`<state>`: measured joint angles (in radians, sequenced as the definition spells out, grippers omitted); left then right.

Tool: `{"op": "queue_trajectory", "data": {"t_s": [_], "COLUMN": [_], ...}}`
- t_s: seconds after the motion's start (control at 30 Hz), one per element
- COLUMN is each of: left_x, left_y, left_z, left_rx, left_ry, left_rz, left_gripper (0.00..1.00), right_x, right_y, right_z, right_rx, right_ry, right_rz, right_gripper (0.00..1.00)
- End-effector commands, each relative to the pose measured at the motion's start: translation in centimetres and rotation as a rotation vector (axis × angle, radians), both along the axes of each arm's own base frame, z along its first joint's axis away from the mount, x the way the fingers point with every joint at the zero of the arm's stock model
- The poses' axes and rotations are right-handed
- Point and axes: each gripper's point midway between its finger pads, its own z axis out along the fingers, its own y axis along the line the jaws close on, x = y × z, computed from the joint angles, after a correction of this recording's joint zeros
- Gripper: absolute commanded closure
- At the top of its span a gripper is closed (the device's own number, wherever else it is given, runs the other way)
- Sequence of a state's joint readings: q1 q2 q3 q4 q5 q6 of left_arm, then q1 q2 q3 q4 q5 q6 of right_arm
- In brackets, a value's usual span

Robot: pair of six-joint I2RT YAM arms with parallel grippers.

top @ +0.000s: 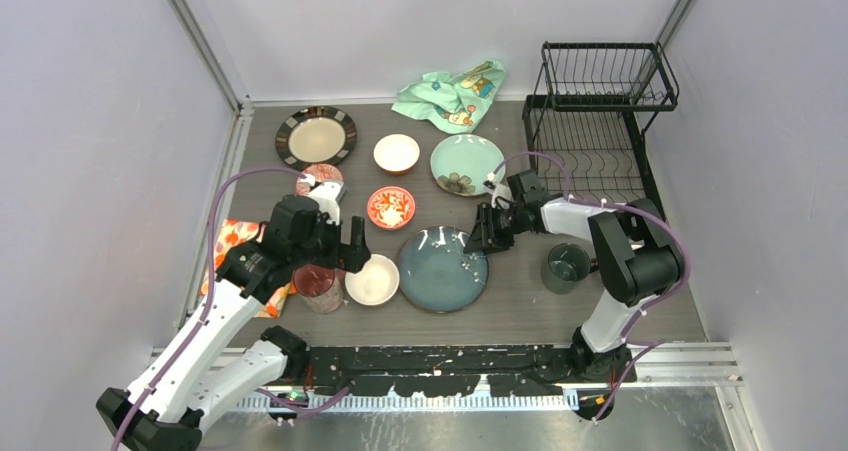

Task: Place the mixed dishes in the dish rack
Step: Pick up the plate at the center of the board.

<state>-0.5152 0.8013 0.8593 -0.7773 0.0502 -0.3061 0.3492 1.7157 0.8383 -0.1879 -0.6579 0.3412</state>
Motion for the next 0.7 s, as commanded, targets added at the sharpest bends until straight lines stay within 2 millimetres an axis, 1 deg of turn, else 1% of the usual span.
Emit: {"op": "queue_trajectory", "data": {"t_s": [0.0,0.1,0.27,0.33,0.47,0.53,0.67], "left_x": [0.0,0.0,0.0,0.0,-0.2,-0.2,-0.2], "left_y": [-0.4,-0.3,-0.2,-0.2,-0.2,-0.2,-0.2], "left_z": [0.5,0.4,0.6,0.7,0.7,0.7,0.8], "left_rx": [-0.021,-0.018,-0.018,-0.021,-0.027,-0.027,-0.030], "left_ry": [-0.022,-0.020,-0.032,-0.036,-0.032,-0.031,-0.037], "left_rz": [-0.021,-0.019,-0.013,-0.012,-0.010,-0.011,-0.010], "left_gripper": [0.07,0.07,0.07,0.07,0.08,0.08,0.08], "right_x": [1.0,1.7,2.2,2.5,2.8,2.7,2.5], "right_y": [0.3,-0.4,-1.5,-2.2,-4.3,-5.2,-6.3], "right_z": [0.9,1.6,3.5,4.5,6.9,8.6,11.6], "right_rx": [0.011,-0.022,-0.068,-0.100,-0.190,-0.216,-0.236], "right_ry": [-0.054,-0.093,-0.165,-0.204,-0.258,-0.295,-0.349], "right_rz": [0.026,-0.005,-0.043,-0.074,-0.172,-0.216,-0.283], "right_gripper": [0.64,0.76,0.94,0.99,0.99,0.99,0.99]}}
